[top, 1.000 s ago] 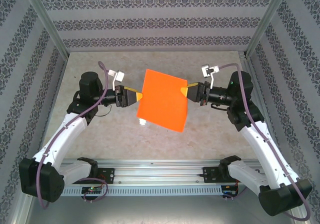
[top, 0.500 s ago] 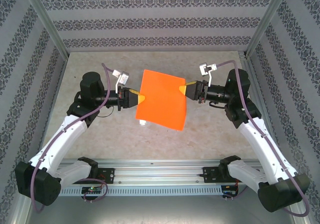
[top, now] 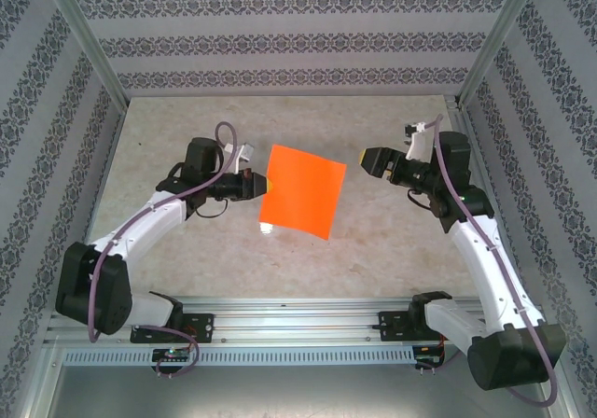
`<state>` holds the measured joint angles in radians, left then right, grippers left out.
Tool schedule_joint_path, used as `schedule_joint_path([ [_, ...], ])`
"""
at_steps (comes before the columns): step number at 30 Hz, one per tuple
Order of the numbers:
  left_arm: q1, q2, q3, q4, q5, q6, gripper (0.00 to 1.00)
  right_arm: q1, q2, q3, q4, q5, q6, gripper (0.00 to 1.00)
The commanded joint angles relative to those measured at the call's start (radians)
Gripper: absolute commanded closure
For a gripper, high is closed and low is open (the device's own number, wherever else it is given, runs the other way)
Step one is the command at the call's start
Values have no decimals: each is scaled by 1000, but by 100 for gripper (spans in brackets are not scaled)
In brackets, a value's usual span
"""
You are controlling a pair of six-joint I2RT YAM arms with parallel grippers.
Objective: Fold a paper plane with a square sheet of paper (fold left side to right side)
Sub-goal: Place a square sheet of paper at the center of the table.
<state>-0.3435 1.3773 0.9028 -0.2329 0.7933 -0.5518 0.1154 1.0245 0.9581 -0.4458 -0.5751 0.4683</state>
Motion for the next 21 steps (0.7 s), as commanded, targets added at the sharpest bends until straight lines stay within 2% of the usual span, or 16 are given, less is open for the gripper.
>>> schedule_joint_path([
  [1, -11, 32, -31, -36, -148, -45, 100, 0, 16, -45, -101, 218, 5, 21],
  [3, -14, 59, -32, -49, -176, -34, 100, 5, 27, -85, -80, 256, 59, 21],
  [7, -62, 108, 15, -153, -260, 61, 100, 56, 59, -195, 114, 209, 268, 21],
  [9, -90, 122, 41, -206, -316, 99, 100, 99, 99, -198, 161, 211, 356, 21],
  [13, -125, 140, 84, -271, -400, 154, 100, 207, 208, -151, 198, 242, 531, 22],
  [17, -141, 134, 98, -275, -421, 173, 100, 313, 324, -50, 216, 250, 631, 22],
  [21, -154, 134, 100, -269, -418, 177, 100, 364, 449, 45, 232, 232, 713, 24],
])
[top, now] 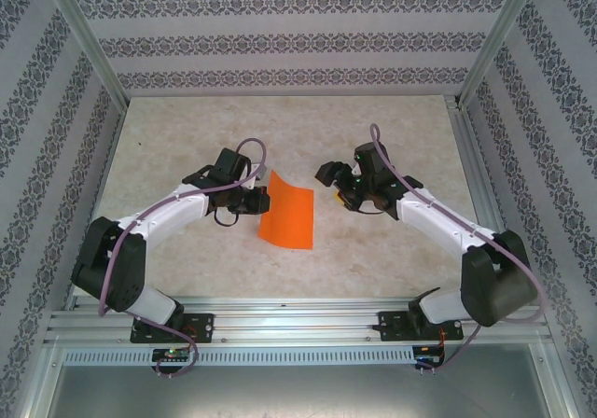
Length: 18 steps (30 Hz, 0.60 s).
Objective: Fold a paper plane with a square sheet of paper (fold left side to right side)
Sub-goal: Place a square sheet of paper at the center of the table, then first fold in half a square sheet of paper at the center of the table.
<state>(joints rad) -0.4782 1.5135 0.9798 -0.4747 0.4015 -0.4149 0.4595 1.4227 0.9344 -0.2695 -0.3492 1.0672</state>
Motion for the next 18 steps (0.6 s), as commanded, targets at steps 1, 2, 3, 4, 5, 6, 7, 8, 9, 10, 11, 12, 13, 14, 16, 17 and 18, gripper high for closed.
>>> schedule_joint_path([
  [1, -21, -2, 25, -26, -24, 41, 100, 29, 83, 90, 60, 1, 130, 27],
  [2, -25, -1, 27, -29, -25, 42, 100, 38, 115, 114, 65, -2, 148, 28],
  [3, -27, 2, 29, -31, -27, 44, 100, 45, 142, 136, 68, -6, 161, 28],
  [4, -29, 3, 29, -34, -32, 44, 100, 57, 177, 167, 69, -14, 170, 29],
  [5, -30, 2, 30, -36, -35, 44, 100, 67, 207, 198, 62, -14, 176, 30],
  [6, -32, 1, 28, -38, -38, 44, 100, 76, 232, 219, 58, -14, 182, 30],
  [7, -33, 0, 28, -39, -39, 44, 100, 87, 261, 247, 51, -17, 184, 32],
  [8, -32, 0, 28, -40, -42, 44, 100, 96, 285, 272, 44, -19, 184, 32],
  [9, -34, -1, 28, -40, -46, 45, 100, 104, 311, 300, 37, -25, 186, 34],
  [10, -33, -1, 29, -41, -47, 46, 100, 111, 338, 325, 30, -27, 185, 36],
  [11, -35, -1, 29, -41, -48, 45, 100, 119, 365, 356, 17, -31, 180, 37],
  [12, -36, -1, 28, -41, -50, 47, 100, 128, 390, 386, 3, -33, 176, 37],
  [13, -36, -1, 28, -40, -49, 48, 100, 134, 412, 409, -8, -34, 173, 38],
  [14, -37, -1, 27, -39, -49, 48, 100, 142, 431, 431, -17, -37, 169, 38],
  [16, -37, 2, 29, -38, -49, 49, 100, 157, 472, 477, -35, -48, 162, 40],
  [17, -40, 1, 29, -37, -48, 48, 100, 164, 487, 493, -44, -53, 157, 41],
  [18, -40, 2, 30, -37, -48, 49, 100, 167, 503, 508, -55, -57, 154, 42],
])
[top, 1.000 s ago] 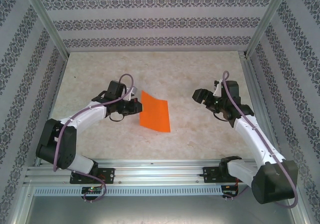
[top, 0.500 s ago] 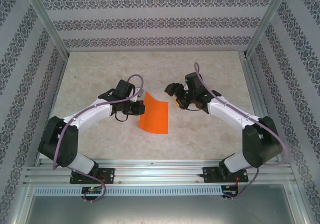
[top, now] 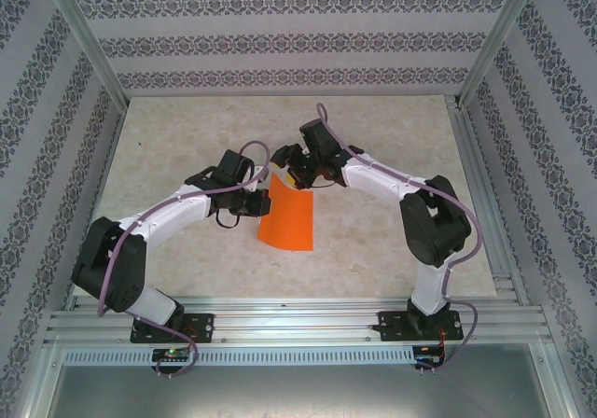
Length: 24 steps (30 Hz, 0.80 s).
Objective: Fold a paper plane with a square sheet of paper (fold left side to right side)
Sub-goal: First fold in half a square sheet of paper at the center of the table.
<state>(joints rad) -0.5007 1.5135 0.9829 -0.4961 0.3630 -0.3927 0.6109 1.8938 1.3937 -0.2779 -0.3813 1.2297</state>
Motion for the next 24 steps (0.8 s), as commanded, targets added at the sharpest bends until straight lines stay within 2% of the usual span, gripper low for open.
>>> schedule_joint_path([
  [1, -17, 0, 27, -15, -9, 27, 100, 19, 44, 58, -52, -26, -10, 42],
  [6, -20, -5, 25, -10, -11, 26, 100, 28, 67, 74, -82, -24, -30, 45],
  [13, -25, 1, 30, -11, -18, 28, 100, 31, 63, 77, -119, -22, -65, 60],
  [17, -27, 5, 33, -18, -21, 31, 100, 30, 58, 80, -133, -17, -78, 64],
  [24, -32, 18, 36, -28, -29, 34, 100, 30, 52, 96, -146, -25, -100, 63],
])
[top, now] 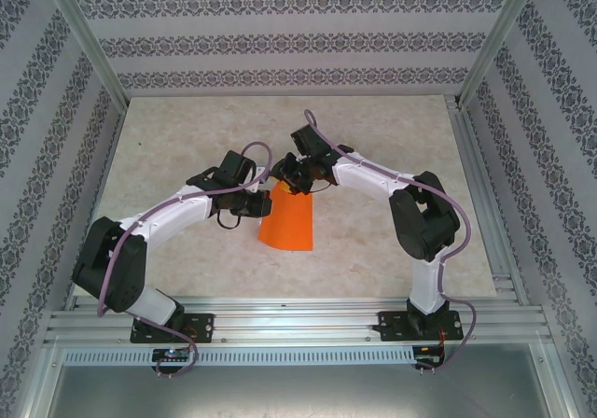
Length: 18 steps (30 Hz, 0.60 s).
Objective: Fold a paper plane with a square sheet of paper (fold left side to right side)
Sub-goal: First fold in half a square sheet of paper at the center of the table.
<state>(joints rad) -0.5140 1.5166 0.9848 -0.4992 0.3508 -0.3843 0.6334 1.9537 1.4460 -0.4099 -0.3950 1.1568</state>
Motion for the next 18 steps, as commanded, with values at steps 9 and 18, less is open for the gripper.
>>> schedule_joint_path([
  [9, -20, 27, 34, -23, -20, 24, 100, 8, -40, 33, -24, 2, -40, 63],
  [18, -22, 19, 34, -22, -16, 23, 99, 8, -25, 28, -24, 0, -43, 82],
])
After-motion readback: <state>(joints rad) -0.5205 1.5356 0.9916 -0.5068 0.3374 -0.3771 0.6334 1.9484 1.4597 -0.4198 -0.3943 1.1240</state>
